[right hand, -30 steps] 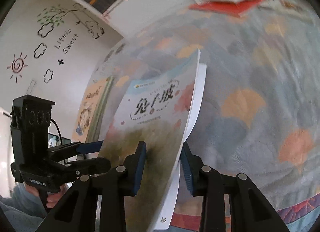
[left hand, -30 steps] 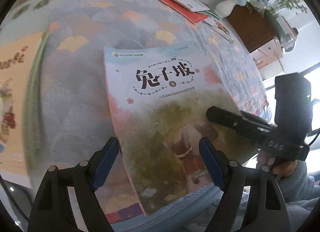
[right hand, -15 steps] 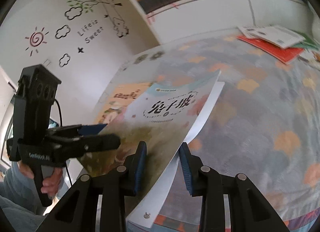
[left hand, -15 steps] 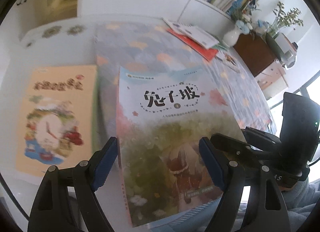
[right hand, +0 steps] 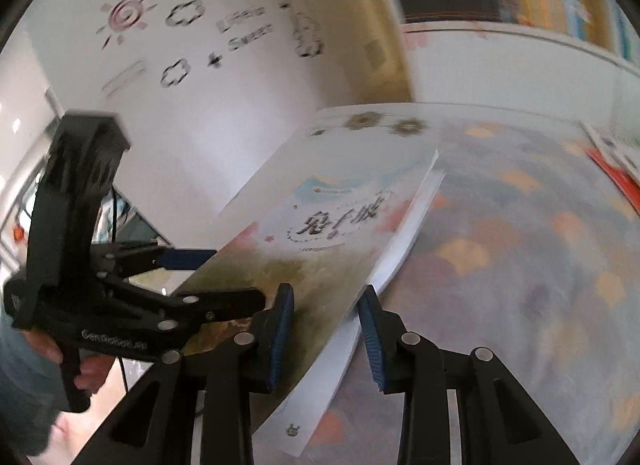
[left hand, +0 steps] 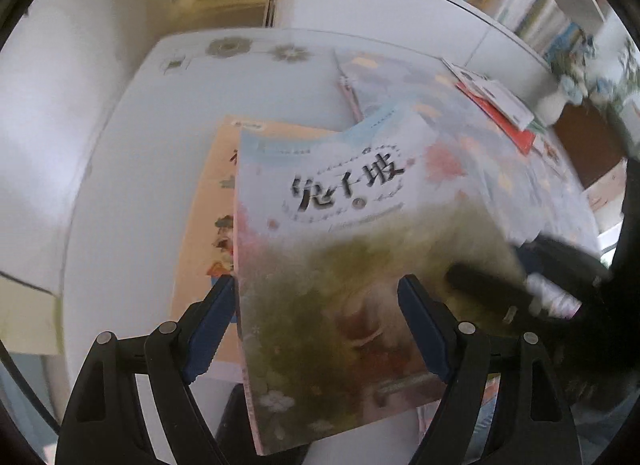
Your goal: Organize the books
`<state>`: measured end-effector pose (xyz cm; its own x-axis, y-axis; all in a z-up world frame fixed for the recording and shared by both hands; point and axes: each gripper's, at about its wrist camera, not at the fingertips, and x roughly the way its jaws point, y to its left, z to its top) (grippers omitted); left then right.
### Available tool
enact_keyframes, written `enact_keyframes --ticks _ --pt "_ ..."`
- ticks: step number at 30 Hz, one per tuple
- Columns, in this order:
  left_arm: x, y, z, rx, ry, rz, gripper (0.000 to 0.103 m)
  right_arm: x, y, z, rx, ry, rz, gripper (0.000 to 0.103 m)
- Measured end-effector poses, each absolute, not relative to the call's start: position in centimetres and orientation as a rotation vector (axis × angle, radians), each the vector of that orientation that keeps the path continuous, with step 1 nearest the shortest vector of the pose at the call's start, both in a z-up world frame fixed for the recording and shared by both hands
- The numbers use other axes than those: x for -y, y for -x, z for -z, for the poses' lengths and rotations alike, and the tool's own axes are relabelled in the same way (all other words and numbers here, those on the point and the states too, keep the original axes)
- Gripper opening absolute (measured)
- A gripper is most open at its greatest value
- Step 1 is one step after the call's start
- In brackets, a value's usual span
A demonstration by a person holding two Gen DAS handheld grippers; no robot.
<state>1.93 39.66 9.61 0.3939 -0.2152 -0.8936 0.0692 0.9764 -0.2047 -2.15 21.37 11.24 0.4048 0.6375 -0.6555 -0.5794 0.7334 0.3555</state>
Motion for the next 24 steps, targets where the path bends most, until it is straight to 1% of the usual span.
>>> enact_keyframes --ticks 4,8,15,21,22,23,24 --pt "-41.7 -3.2 -7.6 -1.207 0.153 0.119 0.078 -25.2 2.4 -10.0 -0.864 -0.038 -0.774 0.030" --pt "-42.3 -3.4 -6.3 -1.232 0.096 0.086 0.078 -26.1 1.8 -7.5 -0.969 -0.074 -0.771 0.030" --pt "-43.7 -4.4 -5.9 -1.246 0.158 0.052 0.078 -26.1 0.5 -5.5 -1.045 -0.119 -0.697 0.030" --pt "-43.0 -6.2 -6.3 -1.245 0.063 0.034 0.079 -26.3 0.1 -4.8 -1.083 -0.115 -0.689 0.031" --pt "-42.8 -6.5 -6.4 -1.244 0.049 0.040 0.080 -26.4 0.1 -5.0 -1.083 -0.100 -0.692 0.035" --pt "-42.5 -6.7 -6.5 -1.246 0.027 0.041 0.080 -26.6 0.2 -5.1 -1.086 -0.076 -0.691 0.051" --pt "-42.3 -6.9 -6.5 -1.249 0.003 0.031 0.080 -26.6 0.5 -5.4 -1.078 -0.045 -0.686 0.063"
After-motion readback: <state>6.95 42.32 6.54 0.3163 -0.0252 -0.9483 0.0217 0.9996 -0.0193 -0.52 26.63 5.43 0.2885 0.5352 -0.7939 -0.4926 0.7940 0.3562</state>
